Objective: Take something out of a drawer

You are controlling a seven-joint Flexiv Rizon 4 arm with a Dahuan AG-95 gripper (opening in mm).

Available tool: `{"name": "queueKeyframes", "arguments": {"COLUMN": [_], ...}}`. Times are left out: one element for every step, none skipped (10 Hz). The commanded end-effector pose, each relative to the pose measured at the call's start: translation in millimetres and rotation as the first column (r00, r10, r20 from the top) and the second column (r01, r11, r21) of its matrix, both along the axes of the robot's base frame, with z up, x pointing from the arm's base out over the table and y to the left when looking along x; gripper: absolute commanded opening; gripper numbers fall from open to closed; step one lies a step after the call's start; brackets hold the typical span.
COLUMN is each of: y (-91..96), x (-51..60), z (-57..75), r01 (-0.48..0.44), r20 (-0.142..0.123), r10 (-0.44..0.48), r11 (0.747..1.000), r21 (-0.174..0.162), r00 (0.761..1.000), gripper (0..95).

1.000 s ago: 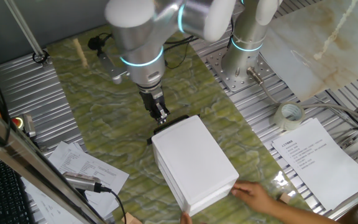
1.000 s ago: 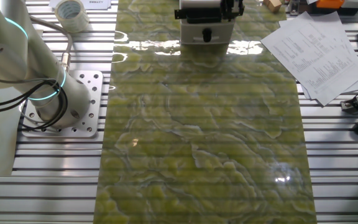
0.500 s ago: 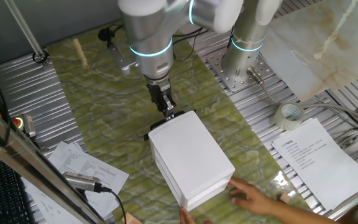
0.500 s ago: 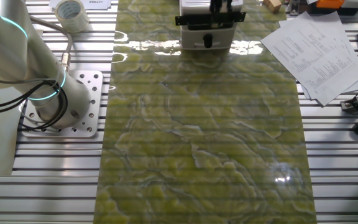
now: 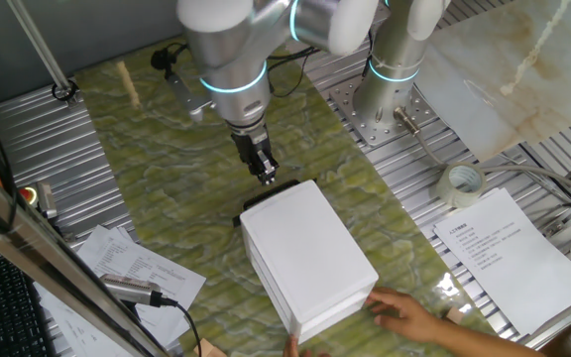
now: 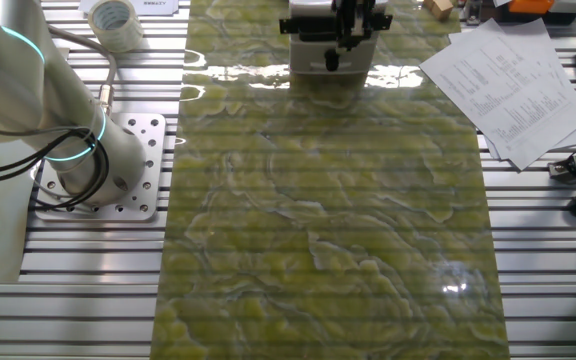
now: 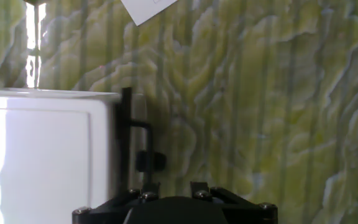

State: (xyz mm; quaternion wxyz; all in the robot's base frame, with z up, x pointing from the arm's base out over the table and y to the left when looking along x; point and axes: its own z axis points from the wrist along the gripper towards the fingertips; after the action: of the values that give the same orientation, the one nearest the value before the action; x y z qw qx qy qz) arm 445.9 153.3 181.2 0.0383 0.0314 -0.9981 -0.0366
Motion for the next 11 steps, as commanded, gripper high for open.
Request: {"name": "queueKeyframes", "arguments": {"y": [4.2, 8.0, 12.3, 19.1, 23.1, 26.5, 28.6, 34.2, 43.8, 49.3, 53.2], "x": [3.6, 2.9, 2.5, 1.8, 1.0, 0.1, -0.1, 1.0, 2.3, 2.5, 2.2], "z": [-2.2, -4.1, -4.8, -4.2, -3.4, -2.7, -2.6, -4.5, -7.6, -9.0, -9.5], "r01": [-0.007, -0.003, 0.002, 0.012, 0.018, 0.025, 0.029, 0.04, 0.058, 0.067, 0.073], "r20": [-0.009, -0.009, -0.008, -0.009, -0.009, -0.01, -0.01, -0.008, -0.001, 0.001, 0.0], "r10": [0.007, 0.003, -0.001, -0.012, -0.018, -0.024, -0.028, -0.039, -0.058, -0.067, -0.073], "r11": [1.0, 1.0, 1.0, 1.0, 0.999, 0.999, 0.999, 0.998, 0.997, 0.996, 0.996], "r21": [0.007, 0.017, 0.021, 0.023, 0.027, 0.033, 0.038, 0.043, 0.051, 0.051, 0.057], "r00": [1.0, 1.0, 1.0, 1.0, 1.0, 1.0, 1.0, 0.999, 0.998, 0.998, 0.997], "gripper": [38.0, 38.0, 38.0, 38.0, 38.0, 38.0, 38.0, 38.0, 38.0, 38.0, 38.0]}}
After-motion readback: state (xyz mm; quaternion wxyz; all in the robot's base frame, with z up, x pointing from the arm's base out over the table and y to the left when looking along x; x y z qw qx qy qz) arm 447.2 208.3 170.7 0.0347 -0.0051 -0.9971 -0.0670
